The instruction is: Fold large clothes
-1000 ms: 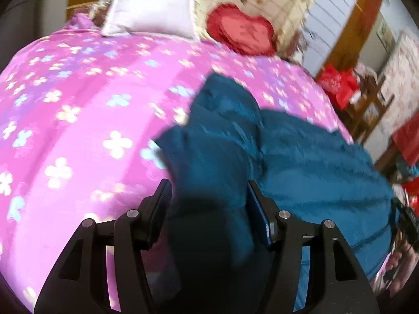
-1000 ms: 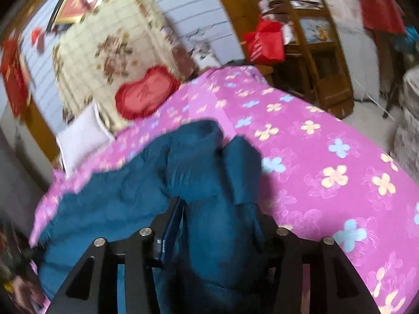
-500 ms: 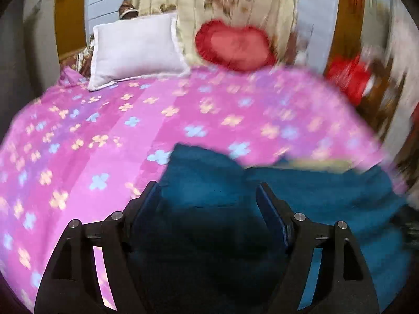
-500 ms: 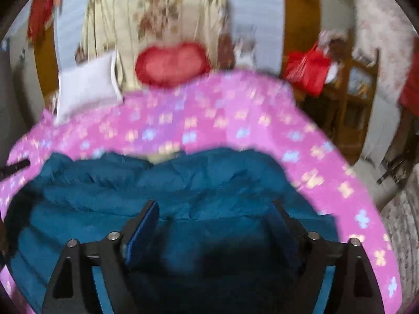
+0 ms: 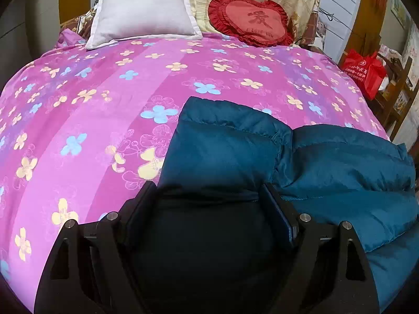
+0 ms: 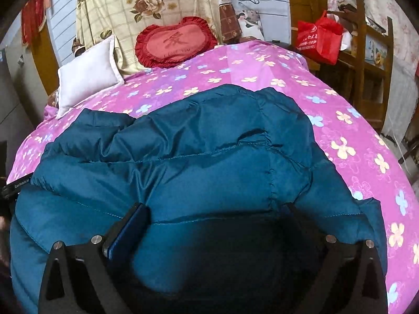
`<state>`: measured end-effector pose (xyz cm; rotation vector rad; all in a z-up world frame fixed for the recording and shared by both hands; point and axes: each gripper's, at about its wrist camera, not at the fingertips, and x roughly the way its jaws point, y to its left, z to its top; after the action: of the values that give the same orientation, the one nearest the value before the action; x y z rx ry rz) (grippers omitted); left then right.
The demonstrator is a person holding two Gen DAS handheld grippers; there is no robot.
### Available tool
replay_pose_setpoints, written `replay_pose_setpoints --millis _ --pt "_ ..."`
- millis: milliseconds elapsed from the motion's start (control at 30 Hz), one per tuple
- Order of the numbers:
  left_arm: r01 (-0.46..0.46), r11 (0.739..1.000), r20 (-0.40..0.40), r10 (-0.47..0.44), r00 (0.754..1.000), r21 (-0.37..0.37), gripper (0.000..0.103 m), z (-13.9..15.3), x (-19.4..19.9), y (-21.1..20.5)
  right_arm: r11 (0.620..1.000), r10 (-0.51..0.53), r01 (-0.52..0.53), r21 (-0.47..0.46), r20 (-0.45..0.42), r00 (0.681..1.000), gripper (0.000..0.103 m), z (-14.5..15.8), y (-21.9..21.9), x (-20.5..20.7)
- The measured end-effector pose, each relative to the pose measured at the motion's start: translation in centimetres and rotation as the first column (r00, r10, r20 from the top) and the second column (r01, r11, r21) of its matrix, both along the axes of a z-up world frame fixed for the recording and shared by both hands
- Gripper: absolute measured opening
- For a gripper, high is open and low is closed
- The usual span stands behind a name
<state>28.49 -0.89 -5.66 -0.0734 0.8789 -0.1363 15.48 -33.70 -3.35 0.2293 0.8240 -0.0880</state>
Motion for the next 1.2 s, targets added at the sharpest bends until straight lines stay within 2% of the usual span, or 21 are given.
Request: replay_pose_setpoints --millis 233,467,567,633,667,700,733,767,833,933,1000,1033,1067,1100,1200 --pt "-0.002 1.000 0.001 0.002 1.000 0.008 0.082 0.0 0.0 -0.1 1.000 0.019 -0.019 0.018 0.007 1.000 0.103 0.2 -0.2 -0.2" --pt "-0.009 1.000 -0.020 0.009 1.000 0.007 0.085 -0.3 0.2 0.0 1.000 0.011 -0.011 -0.022 -0.004 1.000 0.103 0.1 0.3 0.0" --pt "-0.001 0.999 -0.056 0.003 0.998 0.038 0.086 -0.5 0.7 -0.4 1.000 -0.016 0.016 -0.013 0.022 1.000 0.102 0.7 0.1 -0.8" --pt "-0.001 0.995 -0.107 0.012 0.994 0.104 0.085 0.6 0.5 -0.5 0.998 -0.060 0.059 0.020 0.055 0.997 0.102 1.8 0.2 -2.7" --pt "-0.017 0.992 -0.092 0.029 0.995 0.124 0.085 1.6 -0.1 -0.5 0.997 -0.069 0.066 0.049 0.063 0.996 0.102 2.5 0.4 -3.9" --pt "-0.030 0.993 -0.038 0.034 0.999 0.117 0.085 3.3 -1.7 -0.4 0.997 -0.069 0.066 0.050 0.067 0.995 0.102 3.3 0.9 -5.2" --pt "-0.014 0.997 0.036 0.012 0.999 0.071 0.085 5.5 -4.3 -0.3 0.998 -0.061 0.060 0.018 0.073 0.995 0.102 4.2 1.6 -6.4" --pt "0.015 0.999 0.072 -0.018 0.997 0.037 0.085 6.8 -6.5 -0.5 0.998 -0.050 0.053 -0.038 0.084 0.995 0.102 5.1 2.6 -7.6" --pt "0.100 0.995 0.087 -0.100 0.991 0.006 0.085 7.9 -10.9 -1.6 0.989 -0.037 0.052 -0.140 0.107 0.994 0.102 6.1 4.3 -10.2" --pt "0.180 0.984 0.078 -0.180 0.981 0.009 0.085 7.2 -16.9 -3.8 0.987 -0.048 0.063 -0.147 0.102 0.994 0.102 5.2 5.4 -13.3" --pt "0.191 0.981 0.060 -0.193 0.979 0.038 0.088 5.7 -18.8 -5.0 0.992 -0.049 0.053 -0.112 0.043 0.998 0.102 3.5 5.4 -13.9" --pt "0.202 0.977 0.009 -0.203 0.979 0.065 0.091 3.9 -18.9 -6.0 0.994 -0.050 0.051 -0.101 0.011 0.999 0.102 2.8 5.2 -13.7" --pt "0.188 0.980 -0.022 -0.187 0.982 0.059 0.096 2.4 -18.7 -6.4 0.997 -0.044 0.043 -0.058 -0.029 0.999 0.103 1.4 4.8 -13.4" --pt "0.153 0.987 -0.013 -0.153 0.988 0.041 0.101 2.0 -18.5 -6.1 0.999 -0.038 0.038 -0.011 -0.019 0.999 0.103 0.7 4.2 -13.5" --pt "0.133 0.990 -0.021 -0.134 0.991 -0.038 0.103 1.6 -18.1 -5.1 1.000 -0.017 0.016 0.027 0.025 1.000 0.103 0.3 3.5 -14.2"
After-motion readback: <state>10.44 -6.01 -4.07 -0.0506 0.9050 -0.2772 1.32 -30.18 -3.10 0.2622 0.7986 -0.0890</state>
